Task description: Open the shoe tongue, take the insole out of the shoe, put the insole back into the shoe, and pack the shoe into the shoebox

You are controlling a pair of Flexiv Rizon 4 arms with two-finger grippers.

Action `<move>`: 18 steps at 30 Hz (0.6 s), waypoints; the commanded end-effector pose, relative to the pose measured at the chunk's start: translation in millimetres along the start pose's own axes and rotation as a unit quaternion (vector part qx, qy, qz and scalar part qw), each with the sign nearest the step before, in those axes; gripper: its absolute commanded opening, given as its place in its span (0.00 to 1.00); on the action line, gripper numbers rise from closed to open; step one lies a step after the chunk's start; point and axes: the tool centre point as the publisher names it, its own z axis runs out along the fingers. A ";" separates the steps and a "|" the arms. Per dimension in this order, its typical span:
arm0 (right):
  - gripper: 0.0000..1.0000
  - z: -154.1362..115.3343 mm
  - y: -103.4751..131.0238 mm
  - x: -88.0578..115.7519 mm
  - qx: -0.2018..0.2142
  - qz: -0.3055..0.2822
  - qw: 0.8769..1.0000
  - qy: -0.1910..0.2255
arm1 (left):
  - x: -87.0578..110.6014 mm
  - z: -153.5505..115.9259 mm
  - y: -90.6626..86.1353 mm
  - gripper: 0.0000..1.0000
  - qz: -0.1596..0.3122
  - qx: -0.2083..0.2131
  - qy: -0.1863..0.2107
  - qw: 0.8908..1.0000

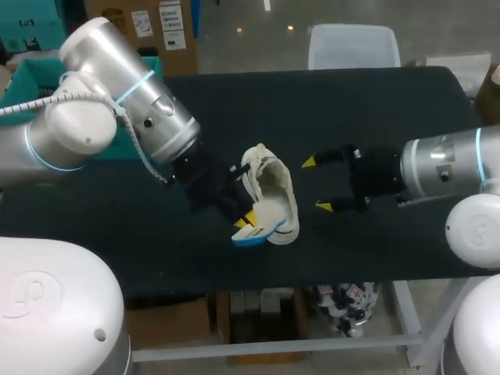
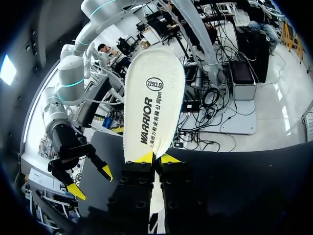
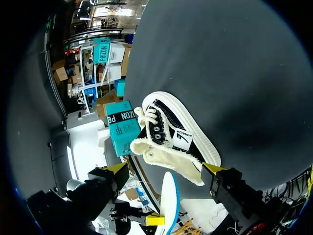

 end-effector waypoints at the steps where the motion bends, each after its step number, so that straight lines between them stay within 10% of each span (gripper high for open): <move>1: 1.00 2.1 3.0 0.7 0.093 0.010 0.996 0.010 | -4.0 4.1 -0.2 0.00 0.006 -0.005 0.001 1.000; 7: 1.00 12.4 -6.5 -5.7 0.138 0.025 0.988 0.066 | -9.4 5.3 2.4 0.00 0.011 -0.012 0.000 1.000; 9: 0.80 14.6 -9.4 -8.2 0.141 0.029 0.987 0.075 | -10.2 5.4 3.1 0.00 0.012 -0.013 -0.001 1.000; 18: 0.71 24.0 -20.8 -16.4 0.198 0.043 0.971 0.124 | -9.4 9.5 12.5 0.00 0.018 -0.016 -0.003 1.000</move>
